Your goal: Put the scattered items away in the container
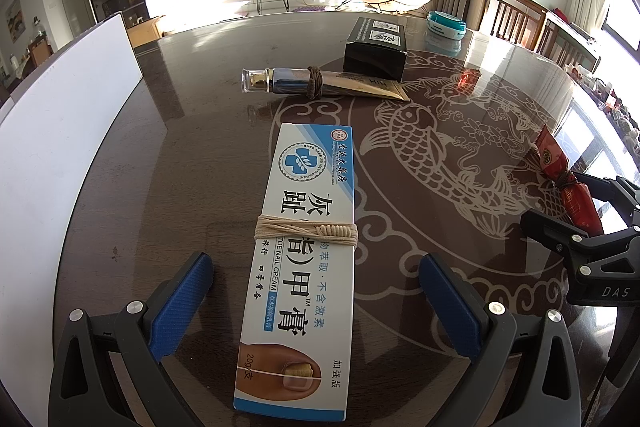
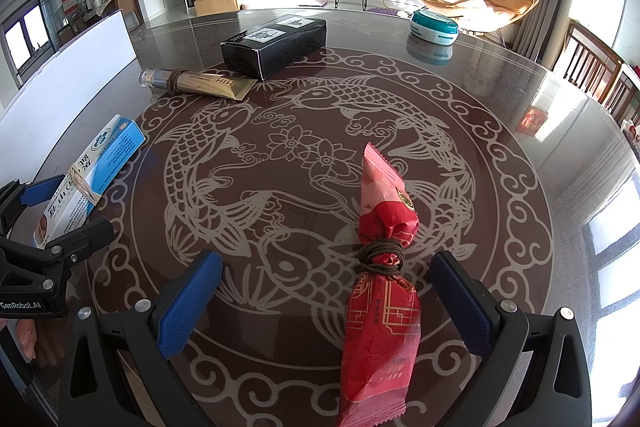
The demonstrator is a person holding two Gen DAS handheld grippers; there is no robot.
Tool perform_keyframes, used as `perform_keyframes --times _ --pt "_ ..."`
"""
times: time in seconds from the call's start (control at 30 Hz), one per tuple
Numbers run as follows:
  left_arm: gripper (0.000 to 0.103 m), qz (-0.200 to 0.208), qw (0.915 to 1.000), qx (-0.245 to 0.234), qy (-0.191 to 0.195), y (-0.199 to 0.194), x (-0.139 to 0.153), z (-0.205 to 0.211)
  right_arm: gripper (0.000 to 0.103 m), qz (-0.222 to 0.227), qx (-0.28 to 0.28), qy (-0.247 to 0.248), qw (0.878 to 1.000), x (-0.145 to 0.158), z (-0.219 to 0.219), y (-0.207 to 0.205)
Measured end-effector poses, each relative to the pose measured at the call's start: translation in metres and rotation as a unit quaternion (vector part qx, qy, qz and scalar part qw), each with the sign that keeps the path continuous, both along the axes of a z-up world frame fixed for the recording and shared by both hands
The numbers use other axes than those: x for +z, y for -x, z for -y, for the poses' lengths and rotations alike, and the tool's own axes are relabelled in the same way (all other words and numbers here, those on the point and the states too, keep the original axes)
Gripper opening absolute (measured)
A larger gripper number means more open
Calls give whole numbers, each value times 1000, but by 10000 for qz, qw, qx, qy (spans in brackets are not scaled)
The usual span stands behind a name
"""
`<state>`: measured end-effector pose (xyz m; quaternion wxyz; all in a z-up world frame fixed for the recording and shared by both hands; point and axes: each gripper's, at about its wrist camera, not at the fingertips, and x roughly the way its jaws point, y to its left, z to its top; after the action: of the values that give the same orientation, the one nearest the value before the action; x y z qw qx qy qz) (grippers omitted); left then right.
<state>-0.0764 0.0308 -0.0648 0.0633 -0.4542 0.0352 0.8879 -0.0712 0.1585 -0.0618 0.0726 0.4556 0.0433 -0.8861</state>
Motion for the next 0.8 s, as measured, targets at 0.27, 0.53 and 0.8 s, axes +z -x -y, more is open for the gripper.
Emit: perform_keyframes --times 0.27,0.53,0.8 --pt "103 0 10000 0 0 0 0 0 103 0 0 0 10000 0 0 0" --pt "103 0 10000 0 0 0 0 0 103 253 275 -8 9993 4 -2 2" --pt "103 0 10000 1 0 0 0 0 103 286 284 765 9963 14 -69 -14"
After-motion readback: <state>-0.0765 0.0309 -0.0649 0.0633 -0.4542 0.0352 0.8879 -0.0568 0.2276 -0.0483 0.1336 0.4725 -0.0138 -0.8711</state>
